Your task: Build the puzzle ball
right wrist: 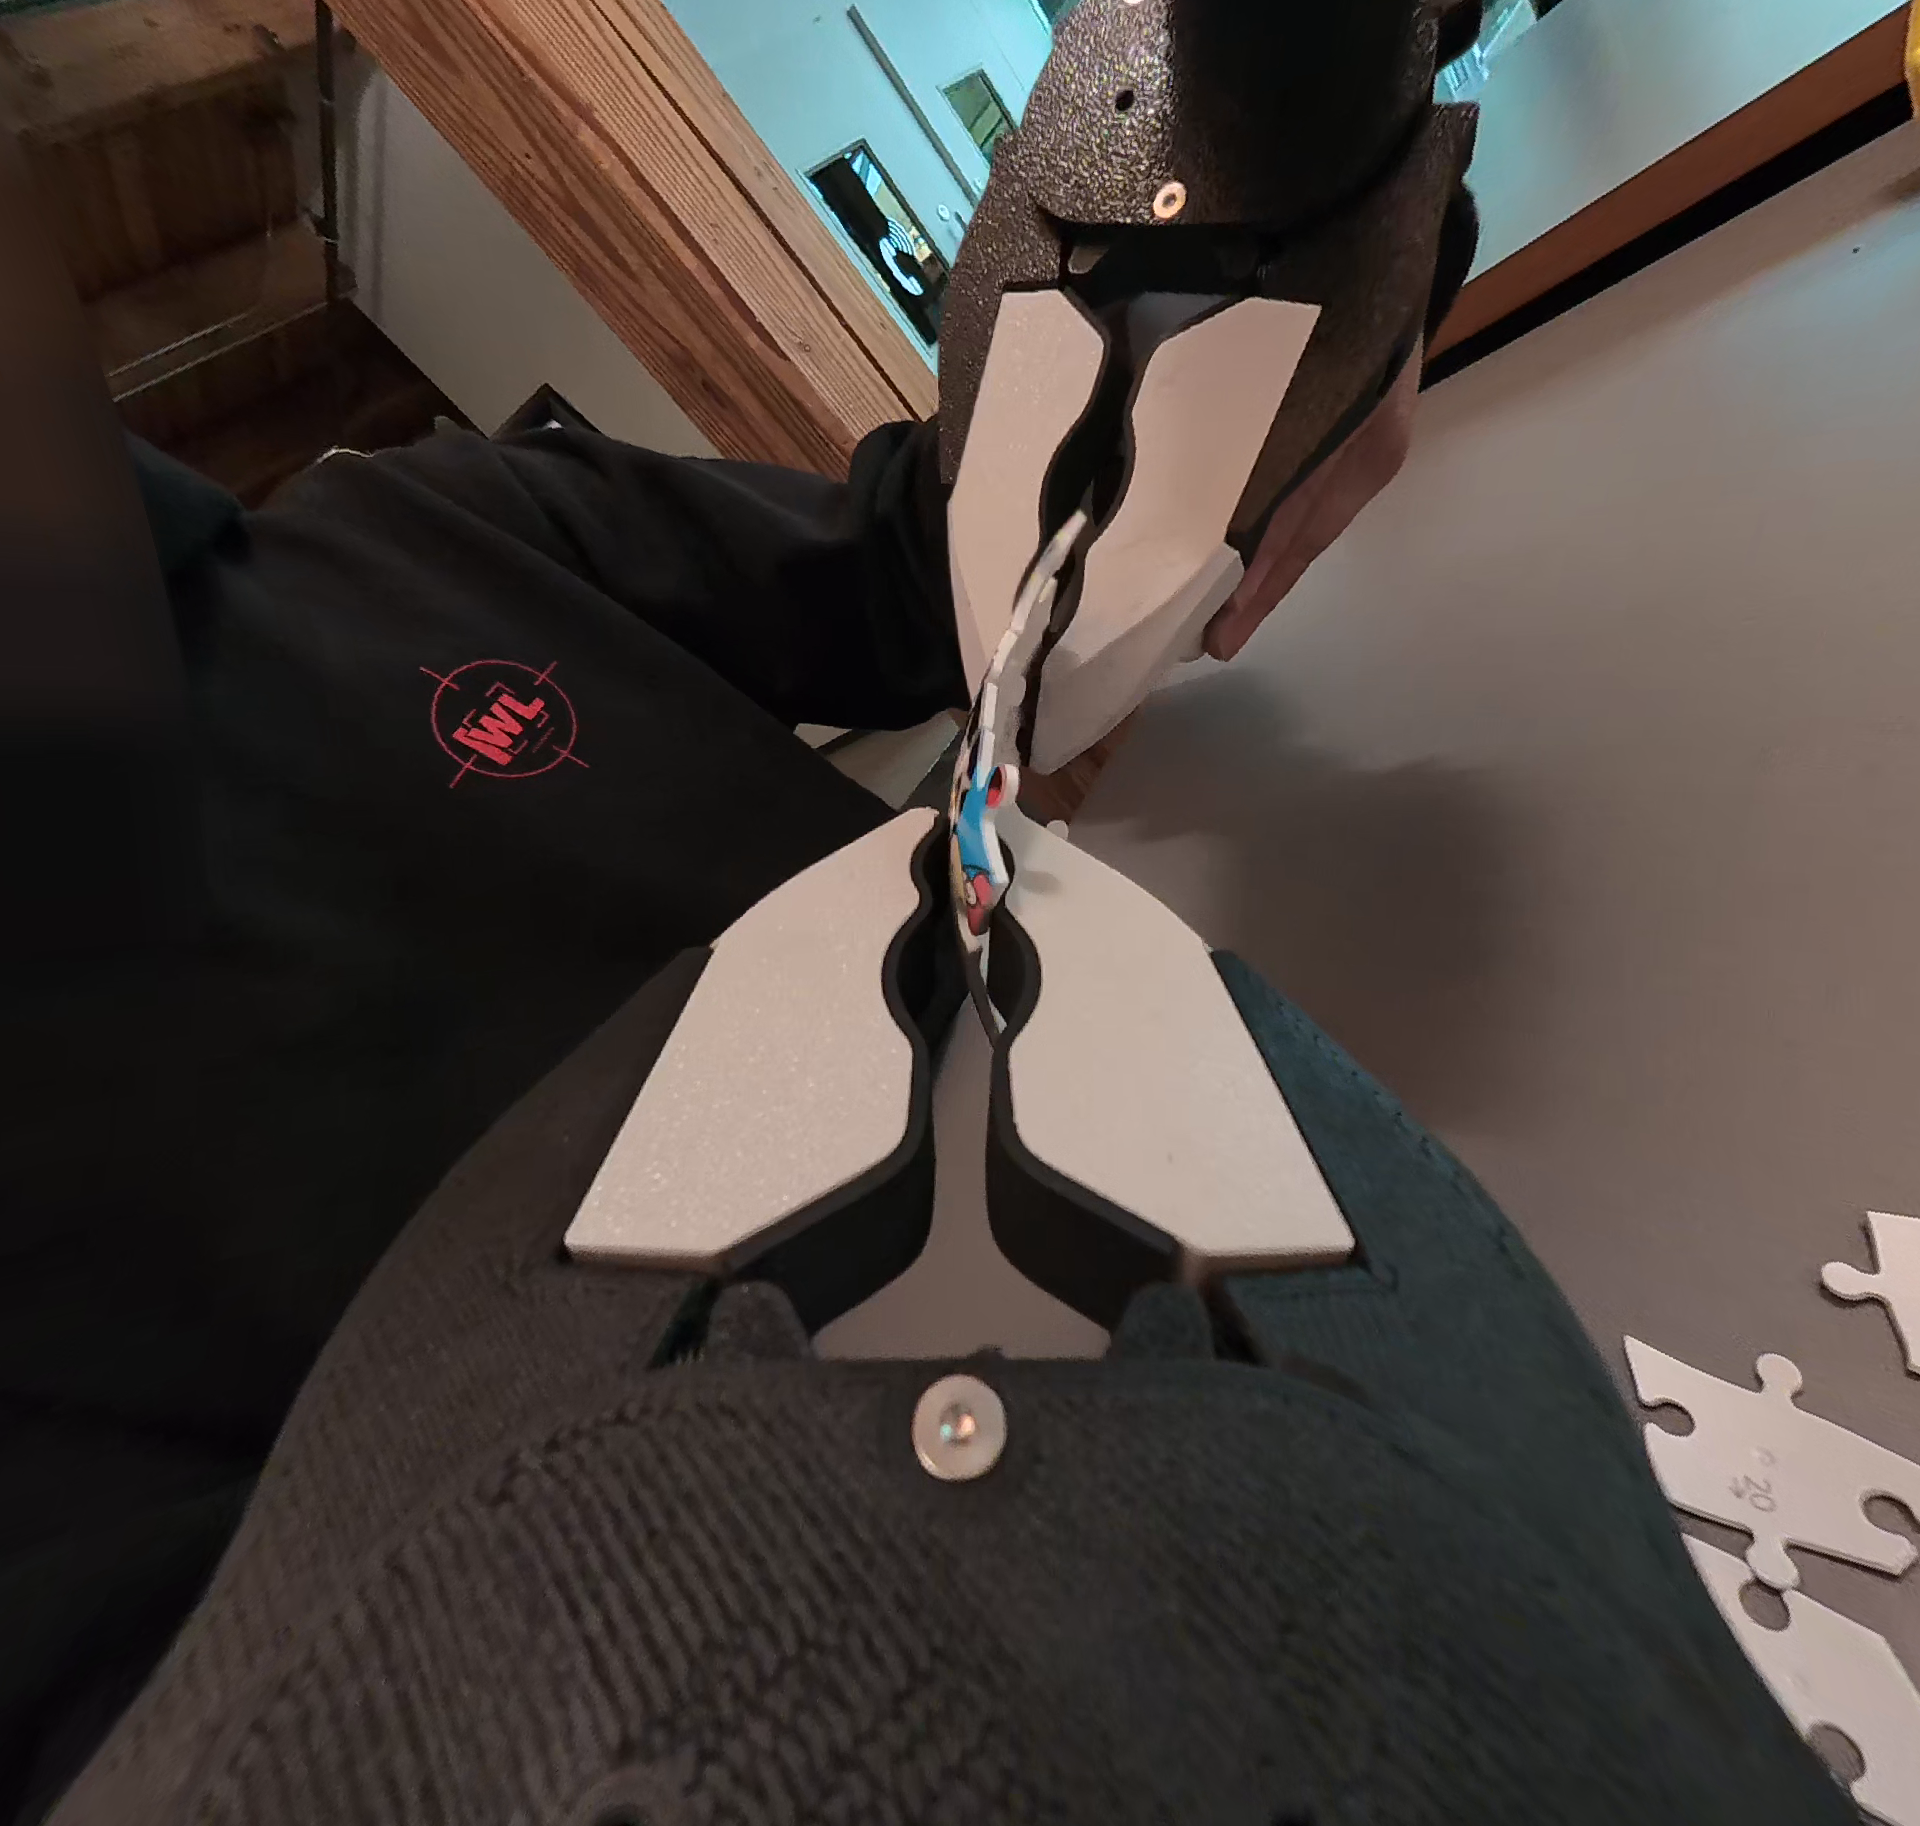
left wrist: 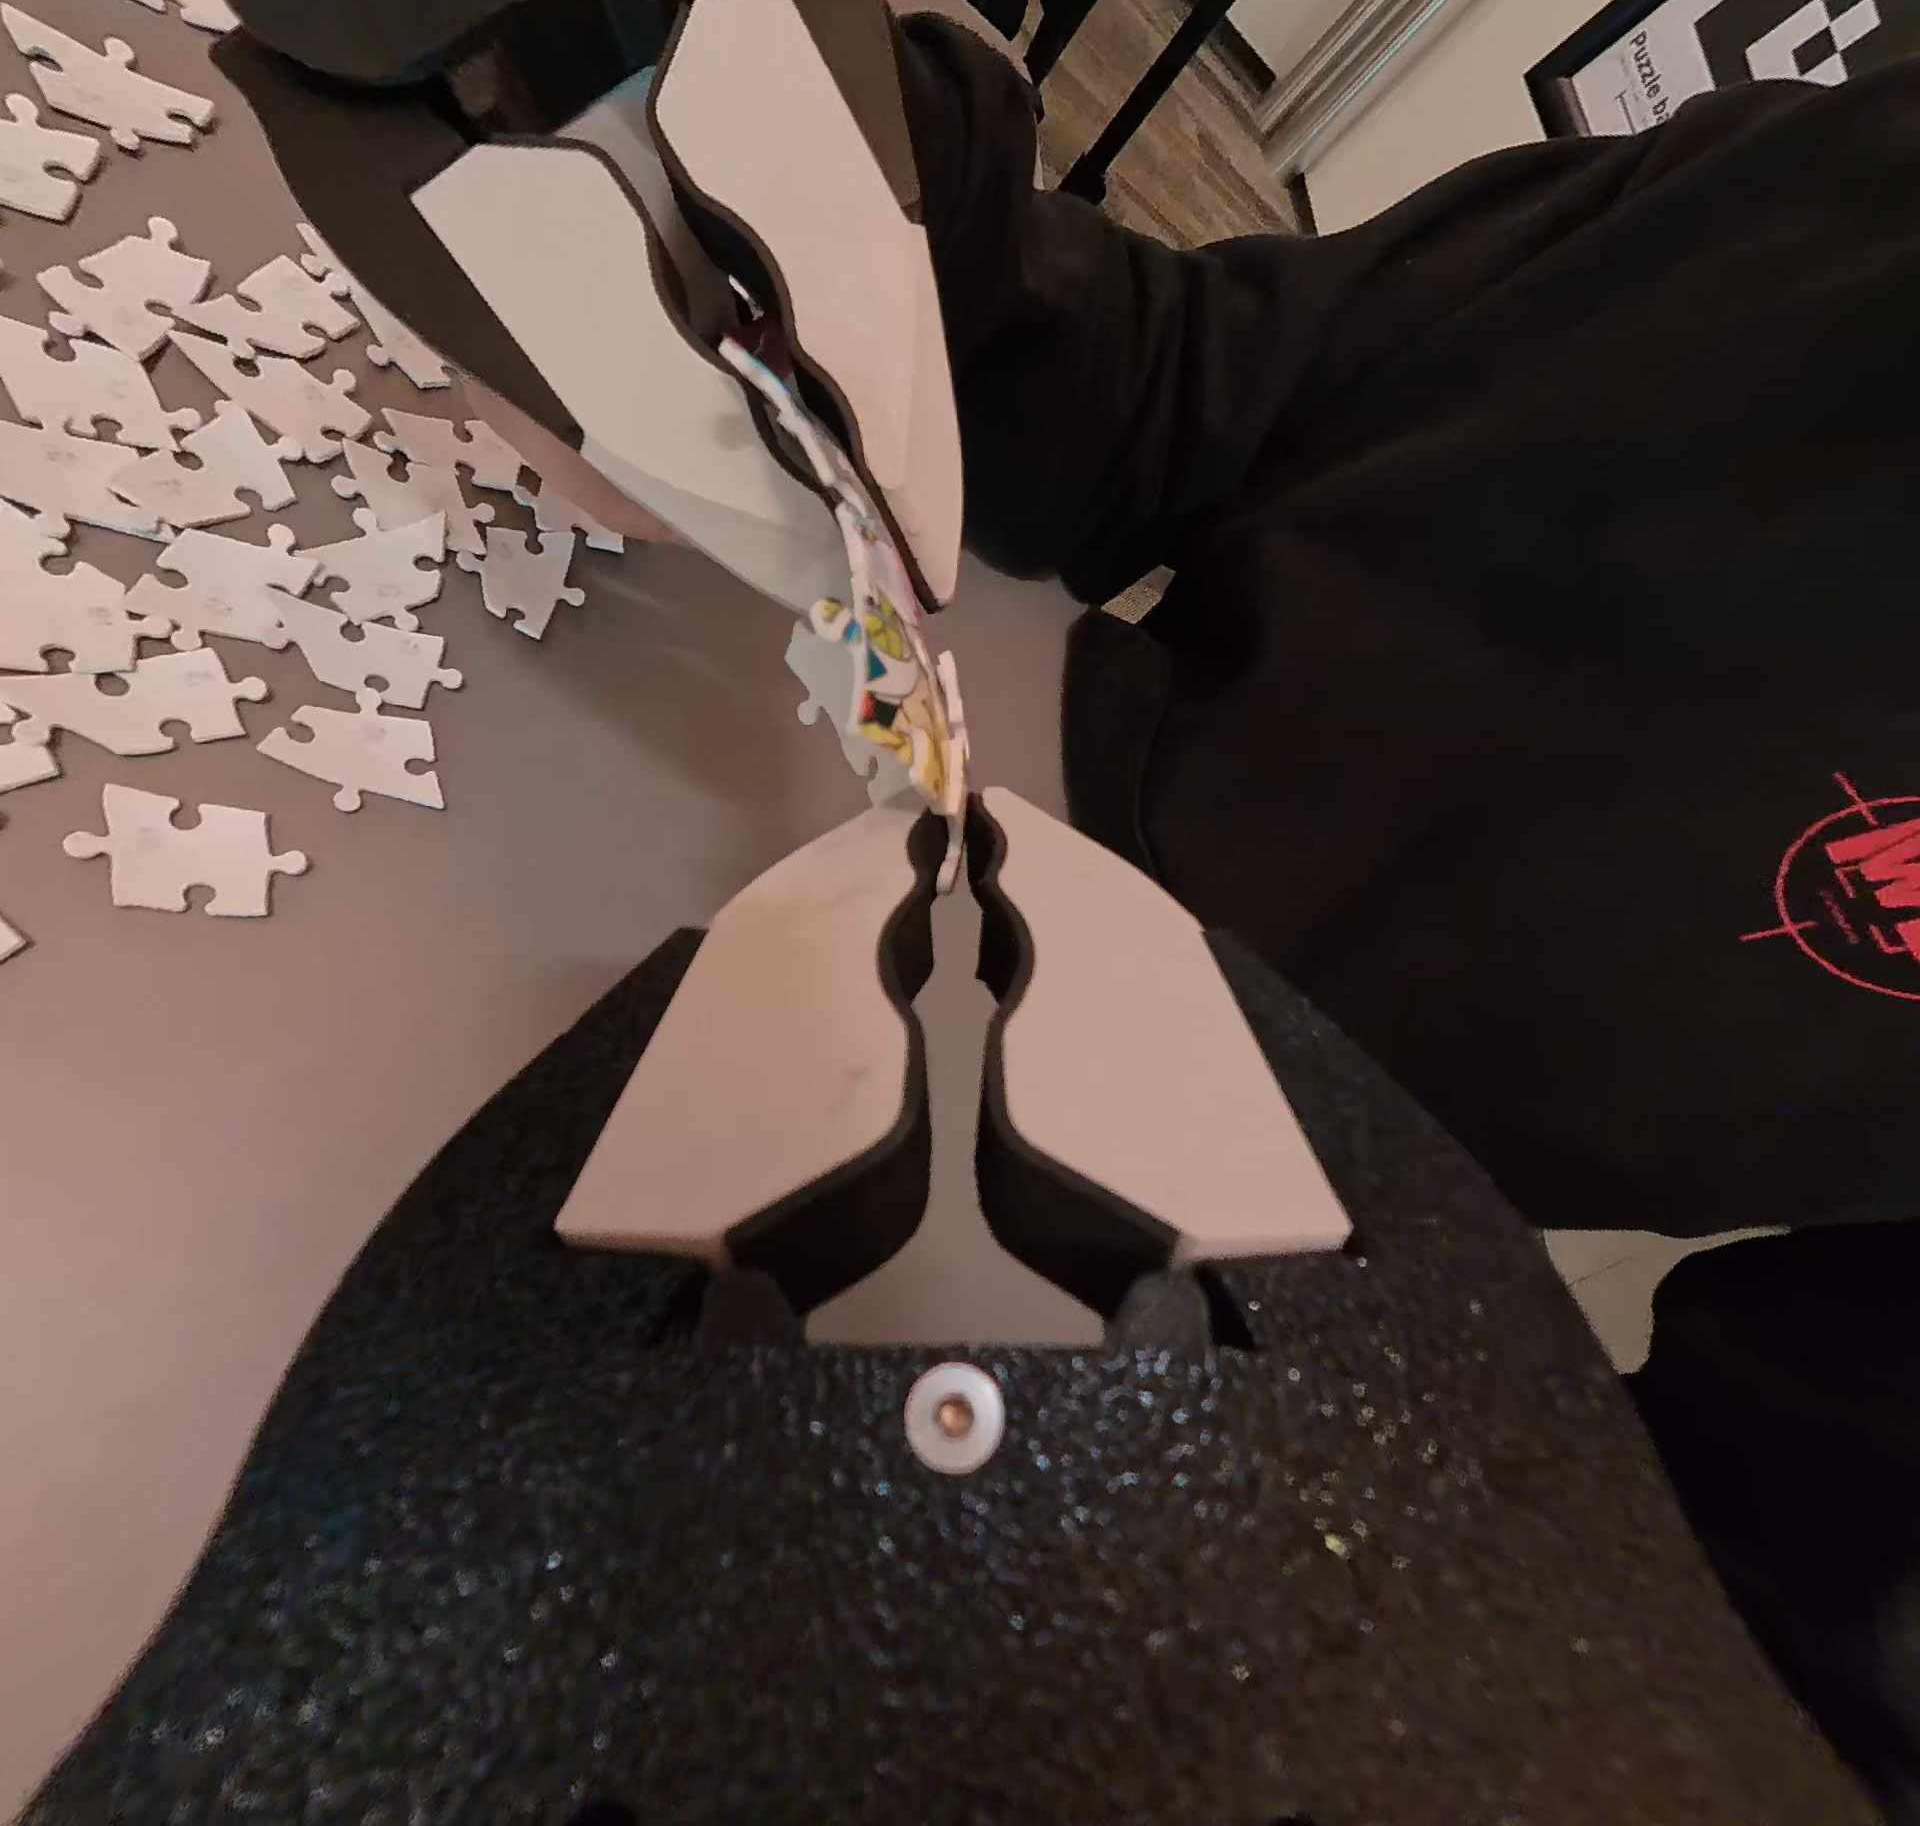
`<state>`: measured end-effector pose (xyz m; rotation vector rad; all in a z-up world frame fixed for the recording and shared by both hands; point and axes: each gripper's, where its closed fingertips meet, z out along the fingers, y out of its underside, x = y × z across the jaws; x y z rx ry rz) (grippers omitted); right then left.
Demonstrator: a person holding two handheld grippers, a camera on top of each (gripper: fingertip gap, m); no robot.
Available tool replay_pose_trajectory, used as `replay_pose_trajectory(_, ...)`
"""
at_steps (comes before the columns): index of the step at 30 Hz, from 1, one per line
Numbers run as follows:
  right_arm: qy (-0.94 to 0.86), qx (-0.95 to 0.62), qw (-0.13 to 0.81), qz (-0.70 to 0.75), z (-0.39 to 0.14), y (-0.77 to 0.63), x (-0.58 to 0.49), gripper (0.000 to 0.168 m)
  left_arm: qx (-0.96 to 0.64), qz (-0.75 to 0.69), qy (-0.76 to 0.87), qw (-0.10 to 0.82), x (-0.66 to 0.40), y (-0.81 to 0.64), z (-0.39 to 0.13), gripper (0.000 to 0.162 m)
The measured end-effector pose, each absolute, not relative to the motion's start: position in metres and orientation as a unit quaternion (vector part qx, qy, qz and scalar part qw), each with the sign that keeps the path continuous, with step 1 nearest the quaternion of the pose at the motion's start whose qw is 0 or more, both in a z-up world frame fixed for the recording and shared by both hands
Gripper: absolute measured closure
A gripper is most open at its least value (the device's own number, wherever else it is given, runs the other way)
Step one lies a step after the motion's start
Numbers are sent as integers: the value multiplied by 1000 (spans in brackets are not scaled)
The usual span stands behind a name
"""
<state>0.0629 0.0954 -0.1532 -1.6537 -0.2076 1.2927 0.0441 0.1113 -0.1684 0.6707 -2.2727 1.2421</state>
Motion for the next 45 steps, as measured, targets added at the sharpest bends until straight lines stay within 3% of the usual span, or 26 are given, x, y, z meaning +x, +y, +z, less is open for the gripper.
replay_pose_trajectory(39, -93, -680, 490, 537, -154, 92, 62, 164, 269, 449, -817, 240, 44, 109, -171, 158)
replay_pose_trajectory(45, -93, -674, 495, 540, -150, 91, 63, 164, 283, 461, -813, 215, 51, 110, -169, 151)
